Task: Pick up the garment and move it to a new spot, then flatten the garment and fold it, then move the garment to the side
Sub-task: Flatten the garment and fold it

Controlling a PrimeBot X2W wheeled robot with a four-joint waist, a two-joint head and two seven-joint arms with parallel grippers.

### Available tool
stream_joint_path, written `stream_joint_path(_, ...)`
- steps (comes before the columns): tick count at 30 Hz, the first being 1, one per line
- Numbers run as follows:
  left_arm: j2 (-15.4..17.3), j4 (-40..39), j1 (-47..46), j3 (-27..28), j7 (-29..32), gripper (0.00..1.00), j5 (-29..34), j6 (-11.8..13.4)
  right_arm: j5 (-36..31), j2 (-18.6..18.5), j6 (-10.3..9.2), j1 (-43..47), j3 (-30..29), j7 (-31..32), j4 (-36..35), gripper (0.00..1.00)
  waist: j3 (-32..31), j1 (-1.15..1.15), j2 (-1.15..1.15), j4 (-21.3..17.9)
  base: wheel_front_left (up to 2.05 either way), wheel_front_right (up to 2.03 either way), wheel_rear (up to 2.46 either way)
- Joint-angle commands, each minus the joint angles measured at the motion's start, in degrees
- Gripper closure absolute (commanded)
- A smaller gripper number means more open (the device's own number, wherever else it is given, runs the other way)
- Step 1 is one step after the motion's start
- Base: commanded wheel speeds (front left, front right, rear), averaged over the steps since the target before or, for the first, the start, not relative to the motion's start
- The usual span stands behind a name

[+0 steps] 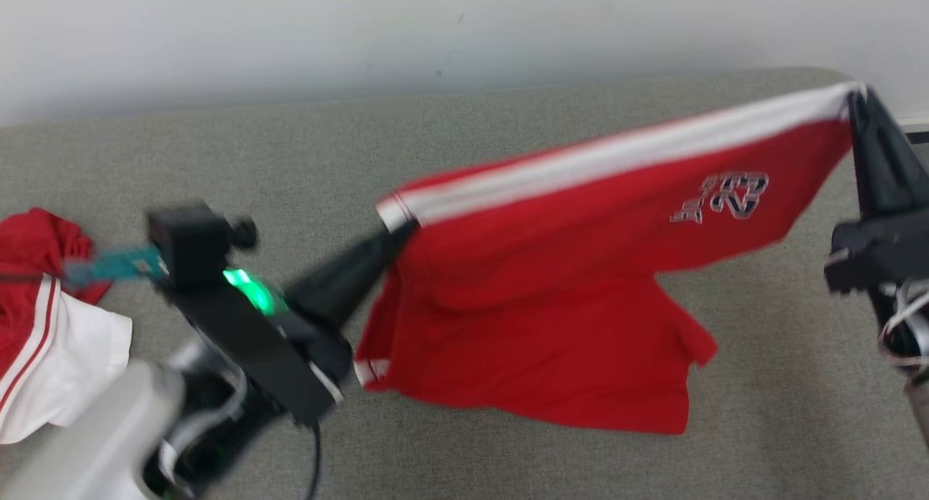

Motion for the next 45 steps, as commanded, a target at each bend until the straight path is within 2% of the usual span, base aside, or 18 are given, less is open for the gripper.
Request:
stream_joint_path(1,0.66,0.06,-2.71,0.97,0.45,1.00,0.58,-0.06,0.51,-0.76,-0.13,-2.40,0.53,0.73,-0.49,1.00,1.05,0.01,0.00,0.03,0.00,0.00,0.00)
stream_joint_path(3,1.81,1.51,-7.78,2.17,1.55,1.00,1.69,-0.35,-0.37,-1.98,-0.13,-7.04,1.94,2.10,-0.79,1.00,2.36,0.01,0.00,0.03,0.00,0.00,0.00)
stream_joint_path(8,0.72,10.14,-24.03,2.66,0.89,1.00,6.17,-0.91,-1.53,-2.19,-0.13,-22.75,6.52,4.83,2.74,1.00,7.93,0.01,0.00,0.09,0.00,0.00,0.00)
stream_joint_path(11,-0.33,16.90,-34.66,0.77,-4.38,1.00,11.85,-0.89,-3.30,-1.33,-0.13,-32.80,8.80,3.69,7.28,1.00,11.91,0.01,0.00,0.08,0.00,0.00,0.00)
stream_joint_path(15,0.69,25.35,-47.14,-4.29,-14.85,1.00,19.74,-0.85,-5.92,0.01,-0.13,-44.52,10.33,0.59,13.21,1.00,16.79,0.01,0.00,-0.01,0.00,0.00,0.00)
stream_joint_path(18,1.24,30.55,-54.49,-8.65,-22.34,1.00,23.52,-0.85,-8.61,0.53,-0.13,-50.62,10.59,-0.95,16.06,1.00,19.91,0.01,0.00,0.16,0.00,0.00,0.00)
stream_joint_path(21,1.74,34.15,-58.66,-13.51,-25.98,1.00,25.67,-0.87,-10.50,1.27,-0.13,-52.51,11.36,-1.36,17.36,1.00,22.70,0.01,0.00,0.60,0.00,0.00,0.00)
stream_joint_path(25,1.83,35.44,-57.88,-20.48,-26.90,1.00,24.08,-0.86,-10.80,1.51,-0.13,-49.75,11.41,-1.37,16.10,1.00,26.19,0.01,0.00,1.29,0.00,0.00,0.00)
stream_joint_path(29,1.65,33.45,-55.24,-22.00,-26.97,1.00,23.59,-0.85,-10.34,1.32,-0.13,-46.30,10.70,-1.40,14.88,1.00,28.05,0.01,0.00,1.77,0.00,0.00,0.00)
stream_joint_path(31,1.01,30.23,-49.80,-21.47,-26.99,1.00,23.62,-0.85,-10.62,1.14,-0.13,-41.03,8.92,-1.40,13.14,1.00,28.42,0.01,0.00,2.20,0.00,0.00,0.00)
stream_joint_path(38,0.34,21.30,-33.16,-21.45,-27.00,1.00,24.65,-0.85,-12.25,0.70,-0.13,-23.04,1.62,-1.40,4.36,1.00,23.88,0.01,0.00,3.11,0.00,0.00,0.00)
stream_joint_path(45,-0.11,17.79,-16.96,-22.29,-27.00,1.00,28.15,-0.86,-12.49,3.91,-0.13,0.37,-7.03,-1.40,-5.22,1.00,16.89,0.01,0.00,3.06,0.00,0.00,0.00)
